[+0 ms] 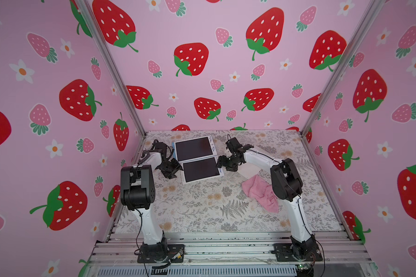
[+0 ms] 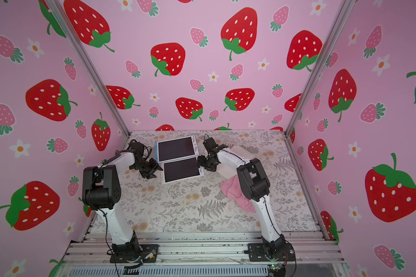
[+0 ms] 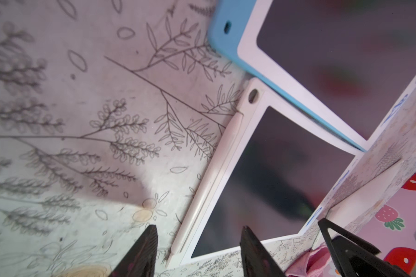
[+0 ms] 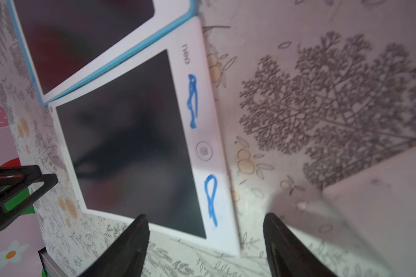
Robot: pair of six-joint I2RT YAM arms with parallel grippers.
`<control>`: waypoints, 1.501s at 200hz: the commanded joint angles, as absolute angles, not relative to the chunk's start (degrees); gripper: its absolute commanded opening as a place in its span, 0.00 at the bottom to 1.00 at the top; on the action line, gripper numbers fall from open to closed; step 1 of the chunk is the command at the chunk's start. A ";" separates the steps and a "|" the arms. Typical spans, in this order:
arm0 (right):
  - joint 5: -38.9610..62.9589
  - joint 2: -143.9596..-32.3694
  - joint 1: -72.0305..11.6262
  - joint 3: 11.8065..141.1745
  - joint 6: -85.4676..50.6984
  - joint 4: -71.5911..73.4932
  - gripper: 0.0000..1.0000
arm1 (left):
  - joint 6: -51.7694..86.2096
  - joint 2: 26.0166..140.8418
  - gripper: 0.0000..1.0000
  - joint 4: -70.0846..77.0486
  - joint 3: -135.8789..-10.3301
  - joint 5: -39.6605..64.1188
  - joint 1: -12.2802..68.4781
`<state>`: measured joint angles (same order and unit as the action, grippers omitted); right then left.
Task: Wipe the drawing tablet
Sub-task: Move the drawing tablet to the center of the board.
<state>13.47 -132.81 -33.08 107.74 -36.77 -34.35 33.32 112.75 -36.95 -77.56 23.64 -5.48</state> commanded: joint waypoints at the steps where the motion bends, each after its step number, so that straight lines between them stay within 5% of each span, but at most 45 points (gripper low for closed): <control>1: 19.97 -135.08 -31.91 113.00 -38.10 -33.16 0.76 | 30.68 114.62 0.56 -37.94 -80.35 25.41 -5.87; 85: 29.98 -138.98 -33.10 113.53 -39.26 -30.60 0.73 | 30.32 118.15 0.56 -36.82 -80.79 29.50 -5.27; 223: 29.06 -113.19 -38.30 70.76 -43.14 -18.66 0.72 | 32.58 100.33 0.57 -35.16 -57.77 29.07 0.81; 300: 12.88 -97.62 -40.37 64.96 -38.63 -26.20 0.69 | 35.04 89.92 0.57 -36.63 -51.11 22.74 4.83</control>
<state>22.70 -104.73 -39.57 64.31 -41.76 -20.43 34.54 92.97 -33.87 -50.39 26.09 4.60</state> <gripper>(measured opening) 0.694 0.566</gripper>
